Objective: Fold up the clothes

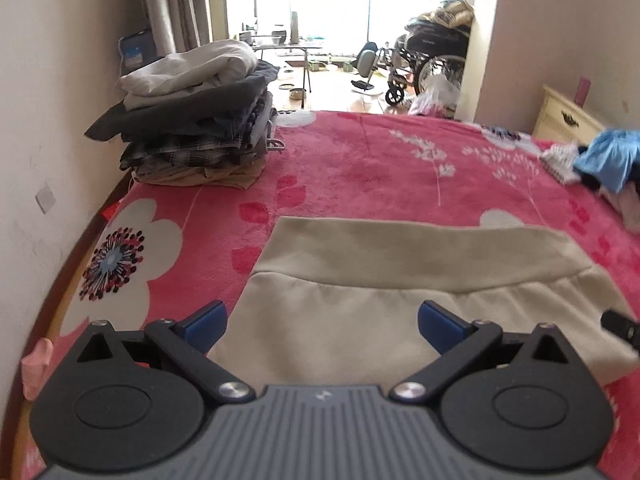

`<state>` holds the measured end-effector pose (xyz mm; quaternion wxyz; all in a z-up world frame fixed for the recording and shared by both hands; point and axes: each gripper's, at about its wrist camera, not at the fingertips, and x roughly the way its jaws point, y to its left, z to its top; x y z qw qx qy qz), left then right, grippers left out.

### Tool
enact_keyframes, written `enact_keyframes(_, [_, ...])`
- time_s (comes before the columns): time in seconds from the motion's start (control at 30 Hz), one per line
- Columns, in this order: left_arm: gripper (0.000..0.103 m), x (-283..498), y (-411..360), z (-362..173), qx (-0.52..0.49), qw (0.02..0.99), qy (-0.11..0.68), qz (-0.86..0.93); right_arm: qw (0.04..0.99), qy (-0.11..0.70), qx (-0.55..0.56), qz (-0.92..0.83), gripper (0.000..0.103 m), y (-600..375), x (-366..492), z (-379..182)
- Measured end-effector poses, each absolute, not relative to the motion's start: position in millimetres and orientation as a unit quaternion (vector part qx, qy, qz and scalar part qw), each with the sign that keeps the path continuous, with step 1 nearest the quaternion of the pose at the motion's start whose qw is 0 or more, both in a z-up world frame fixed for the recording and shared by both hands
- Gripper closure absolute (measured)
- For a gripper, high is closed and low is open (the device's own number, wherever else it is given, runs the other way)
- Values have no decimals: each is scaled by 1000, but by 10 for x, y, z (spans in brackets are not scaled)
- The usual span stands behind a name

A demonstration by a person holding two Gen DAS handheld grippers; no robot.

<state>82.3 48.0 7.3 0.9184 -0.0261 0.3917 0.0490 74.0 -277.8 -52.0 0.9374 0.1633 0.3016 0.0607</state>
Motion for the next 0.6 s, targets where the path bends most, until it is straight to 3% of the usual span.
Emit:
enact_keyframes(0.5, [0,976,694,-141,-135,922,358,-57,958,245,139,48,3,-2837,600,-473])
enact_keyframes(0.6, [4,1035,541,-309,-73,930,355,-62,961,246,115,43,25,-2796,611,-502])
